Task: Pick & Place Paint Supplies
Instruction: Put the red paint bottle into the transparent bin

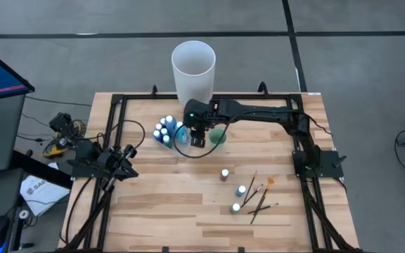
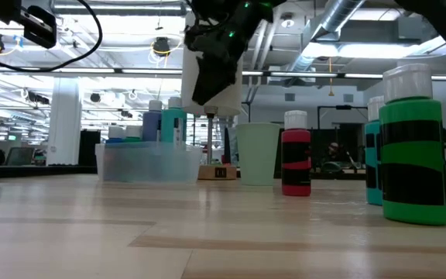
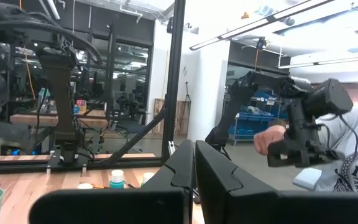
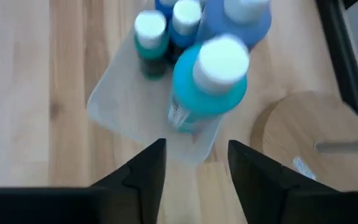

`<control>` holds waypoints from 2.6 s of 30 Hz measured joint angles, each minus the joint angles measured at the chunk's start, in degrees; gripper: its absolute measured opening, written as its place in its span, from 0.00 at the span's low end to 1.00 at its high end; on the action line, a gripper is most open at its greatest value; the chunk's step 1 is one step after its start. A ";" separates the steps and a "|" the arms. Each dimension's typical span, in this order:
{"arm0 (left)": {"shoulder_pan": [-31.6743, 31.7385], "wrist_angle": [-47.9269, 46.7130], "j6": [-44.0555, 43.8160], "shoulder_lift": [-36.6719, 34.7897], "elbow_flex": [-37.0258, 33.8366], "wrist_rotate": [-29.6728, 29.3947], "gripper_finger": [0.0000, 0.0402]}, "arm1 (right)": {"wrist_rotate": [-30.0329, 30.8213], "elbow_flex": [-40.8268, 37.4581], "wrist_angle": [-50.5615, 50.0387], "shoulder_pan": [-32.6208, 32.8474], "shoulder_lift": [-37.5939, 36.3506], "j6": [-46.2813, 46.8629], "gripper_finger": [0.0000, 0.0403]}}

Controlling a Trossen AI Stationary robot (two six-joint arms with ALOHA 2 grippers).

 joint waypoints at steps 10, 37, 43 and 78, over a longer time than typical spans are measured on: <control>0.00 0.03 0.00 0.00 0.00 0.00 0.00 | 0.21 4.57 -23.06 3.86 -7.76 7.82 0.54; -0.02 0.37 0.00 0.00 0.00 0.00 0.00 | 1.74 -24.70 -10.04 22.33 -17.60 19.38 0.59; 0.00 0.35 0.00 0.55 0.01 0.06 0.00 | 1.73 -24.59 -8.63 22.34 -13.11 17.35 0.60; 0.00 1.08 0.01 6.67 0.00 -0.72 0.00 | 5.44 -14.29 -7.72 17.68 -10.96 9.01 0.26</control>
